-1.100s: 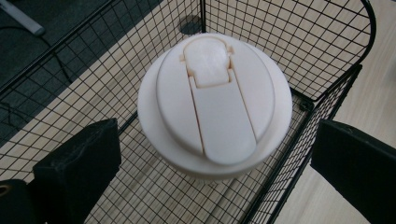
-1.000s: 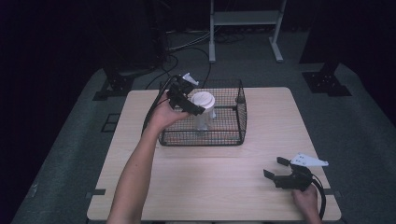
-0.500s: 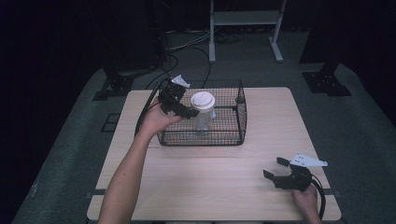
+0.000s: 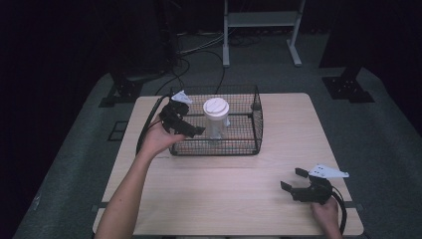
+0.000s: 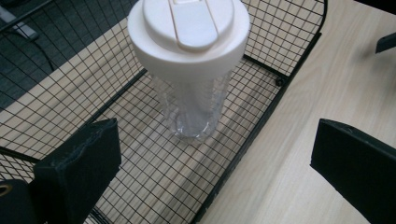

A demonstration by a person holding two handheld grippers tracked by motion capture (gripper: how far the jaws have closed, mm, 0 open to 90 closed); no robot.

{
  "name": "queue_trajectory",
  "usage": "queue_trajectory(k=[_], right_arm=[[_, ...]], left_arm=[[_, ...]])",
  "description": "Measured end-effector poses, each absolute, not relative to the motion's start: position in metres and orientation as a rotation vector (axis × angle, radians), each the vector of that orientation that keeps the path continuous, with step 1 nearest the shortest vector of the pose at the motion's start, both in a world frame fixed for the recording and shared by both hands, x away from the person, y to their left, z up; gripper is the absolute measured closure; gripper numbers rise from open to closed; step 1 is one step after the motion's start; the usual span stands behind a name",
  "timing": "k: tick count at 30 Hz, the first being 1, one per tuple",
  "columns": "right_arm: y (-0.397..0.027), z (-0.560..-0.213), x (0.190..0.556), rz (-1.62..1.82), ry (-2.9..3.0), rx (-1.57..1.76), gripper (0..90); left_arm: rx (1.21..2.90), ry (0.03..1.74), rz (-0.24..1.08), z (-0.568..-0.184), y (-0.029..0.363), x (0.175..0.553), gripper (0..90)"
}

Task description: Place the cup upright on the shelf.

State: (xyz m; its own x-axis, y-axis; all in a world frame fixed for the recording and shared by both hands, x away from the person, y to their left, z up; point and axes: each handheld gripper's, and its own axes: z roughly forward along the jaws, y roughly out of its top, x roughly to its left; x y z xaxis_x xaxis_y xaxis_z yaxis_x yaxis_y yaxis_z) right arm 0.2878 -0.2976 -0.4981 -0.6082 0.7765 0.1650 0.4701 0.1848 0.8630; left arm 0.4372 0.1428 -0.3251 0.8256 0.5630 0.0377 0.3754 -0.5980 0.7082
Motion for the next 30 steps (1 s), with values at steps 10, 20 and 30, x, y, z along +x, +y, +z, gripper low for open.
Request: queue_trajectory(k=[10, 20, 30], right_arm=[[-0.297, -0.498, 0.288, 1.381, 2.15, 1.186, 12.9], [-0.297, -0.499, 0.288, 1.373, 2.15, 1.191, 12.9], [-0.297, -0.499, 0.288, 1.364, 2.146, 1.196, 12.9]], left_arm=[[2.264, 0.648, 0.33, -0.333, 0.144, 0.423, 0.8], [2.259, 0.637, 0.316, -0.343, 0.151, 0.413, 0.9], [2.269, 0.598, 0.314, -0.347, 0.151, 0.399, 0.8]])
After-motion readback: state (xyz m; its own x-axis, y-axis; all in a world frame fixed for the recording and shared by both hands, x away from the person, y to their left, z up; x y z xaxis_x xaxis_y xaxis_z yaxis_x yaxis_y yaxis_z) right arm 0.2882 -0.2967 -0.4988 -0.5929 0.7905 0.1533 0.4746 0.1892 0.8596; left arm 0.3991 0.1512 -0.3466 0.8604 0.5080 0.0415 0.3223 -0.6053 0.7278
